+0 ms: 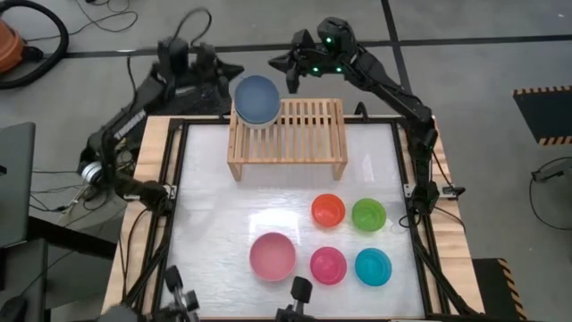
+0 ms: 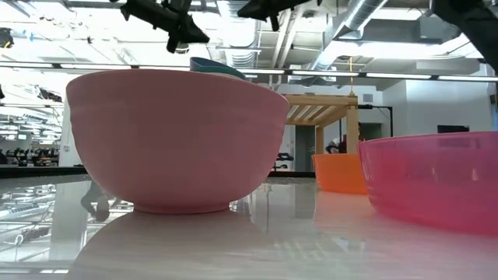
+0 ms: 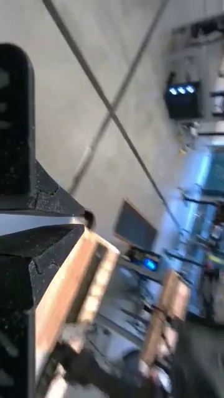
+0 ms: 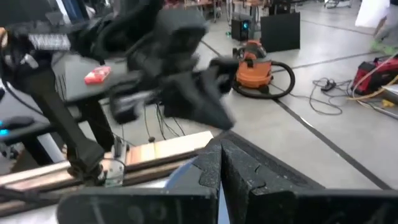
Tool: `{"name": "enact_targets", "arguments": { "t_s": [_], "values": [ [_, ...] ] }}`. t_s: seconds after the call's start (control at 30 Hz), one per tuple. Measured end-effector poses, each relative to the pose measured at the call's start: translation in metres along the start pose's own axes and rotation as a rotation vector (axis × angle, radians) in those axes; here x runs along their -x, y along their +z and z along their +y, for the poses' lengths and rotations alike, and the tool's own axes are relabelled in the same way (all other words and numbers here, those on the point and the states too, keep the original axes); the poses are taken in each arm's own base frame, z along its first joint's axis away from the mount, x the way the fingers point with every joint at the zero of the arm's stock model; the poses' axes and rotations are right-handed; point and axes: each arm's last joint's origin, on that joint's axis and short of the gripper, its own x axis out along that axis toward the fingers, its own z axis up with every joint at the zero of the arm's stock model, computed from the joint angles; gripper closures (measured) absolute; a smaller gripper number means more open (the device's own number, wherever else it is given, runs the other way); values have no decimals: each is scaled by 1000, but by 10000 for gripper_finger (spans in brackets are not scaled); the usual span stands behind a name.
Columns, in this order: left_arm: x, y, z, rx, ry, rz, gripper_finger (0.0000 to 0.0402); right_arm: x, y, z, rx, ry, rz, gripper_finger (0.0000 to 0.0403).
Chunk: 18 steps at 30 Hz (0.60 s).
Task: Place and stack bowls onto a shelf
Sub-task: Stack the large blue bowl on top of the large green bowl
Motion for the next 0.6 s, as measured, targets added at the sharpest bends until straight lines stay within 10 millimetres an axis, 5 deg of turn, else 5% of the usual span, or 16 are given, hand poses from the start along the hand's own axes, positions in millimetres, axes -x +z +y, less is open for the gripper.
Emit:
{"name": "enact_targets", "arguments": {
  "t_s": [0.23, 0.37, 0.6],
  "values": [
    [-17, 0, 20, 5, -255, 121, 382, 7, 4, 2, 12, -18, -3, 371],
    [-33, -27, 32, 46, -264, 247, 382, 7, 2, -1, 8, -27, 10, 371],
    [-34, -33, 39, 79, -210, 284, 382, 7, 2, -1, 6, -26, 15, 371]
  ]
}}
